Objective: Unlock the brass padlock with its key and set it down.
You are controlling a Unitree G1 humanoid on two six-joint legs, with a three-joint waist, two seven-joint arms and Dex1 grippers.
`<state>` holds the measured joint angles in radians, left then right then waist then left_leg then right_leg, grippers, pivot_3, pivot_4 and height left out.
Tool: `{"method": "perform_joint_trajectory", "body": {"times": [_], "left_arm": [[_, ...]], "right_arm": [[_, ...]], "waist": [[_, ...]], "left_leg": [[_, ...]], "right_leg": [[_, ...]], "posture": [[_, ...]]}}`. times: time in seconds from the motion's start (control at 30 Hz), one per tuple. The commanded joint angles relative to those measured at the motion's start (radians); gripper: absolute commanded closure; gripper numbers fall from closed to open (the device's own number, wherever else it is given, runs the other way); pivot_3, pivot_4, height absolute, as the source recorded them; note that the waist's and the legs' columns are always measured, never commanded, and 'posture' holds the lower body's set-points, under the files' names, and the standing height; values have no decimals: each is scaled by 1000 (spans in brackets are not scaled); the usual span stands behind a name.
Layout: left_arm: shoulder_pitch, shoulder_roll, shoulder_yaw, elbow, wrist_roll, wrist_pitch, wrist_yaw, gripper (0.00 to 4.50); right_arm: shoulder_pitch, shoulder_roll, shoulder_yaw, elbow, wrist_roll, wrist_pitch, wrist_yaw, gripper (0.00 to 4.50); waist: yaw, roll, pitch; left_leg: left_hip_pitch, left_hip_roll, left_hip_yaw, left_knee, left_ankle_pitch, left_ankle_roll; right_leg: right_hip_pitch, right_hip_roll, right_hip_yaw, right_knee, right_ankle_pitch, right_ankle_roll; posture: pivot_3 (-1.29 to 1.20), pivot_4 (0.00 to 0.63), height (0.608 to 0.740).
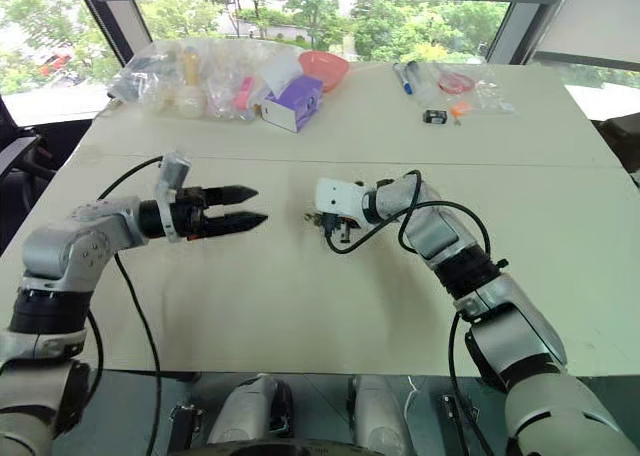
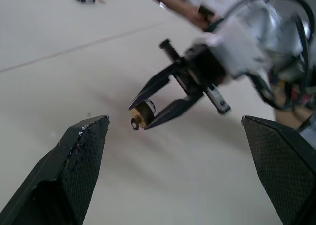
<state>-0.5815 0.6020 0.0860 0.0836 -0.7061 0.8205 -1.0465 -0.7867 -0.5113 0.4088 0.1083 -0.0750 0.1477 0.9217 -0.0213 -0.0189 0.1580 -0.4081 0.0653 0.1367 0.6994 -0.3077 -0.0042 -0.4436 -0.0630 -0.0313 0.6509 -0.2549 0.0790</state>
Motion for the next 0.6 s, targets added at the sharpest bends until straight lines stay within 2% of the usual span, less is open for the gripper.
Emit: {"method": "perform_joint_trajectory", "body": {"times": [0.03, 0.27, 0.6], "left_arm": [[-65, -23, 33, 101, -16, -15, -25, 0], [-177, -80, -20, 240, 44, -77, -89, 0], [-187, -90, -35, 228, 63, -83, -146, 0]], "right_arm": [[26, -13, -64, -180, -21, -50, -52, 3836], [62, 2, -82, -307, -62, 3, -105, 3836], [66, 4, -79, -323, -104, 38, -126, 3836]], "waist": [[3, 0, 0], [11, 0, 0], [6, 0, 0]], "left_leg": [[0, 0, 0, 0, 0, 0], [0, -1, 1, 1, 1, -2], [0, 0, 1, 0, 1, -2]], "right_leg": [[0, 1, 0, 0, 0, 0], [1, 0, -1, 0, 0, 0], [1, 1, -1, 0, 0, 0]], "posture": [[0, 150, 734], [0, 150, 734], [0, 150, 734]]}}
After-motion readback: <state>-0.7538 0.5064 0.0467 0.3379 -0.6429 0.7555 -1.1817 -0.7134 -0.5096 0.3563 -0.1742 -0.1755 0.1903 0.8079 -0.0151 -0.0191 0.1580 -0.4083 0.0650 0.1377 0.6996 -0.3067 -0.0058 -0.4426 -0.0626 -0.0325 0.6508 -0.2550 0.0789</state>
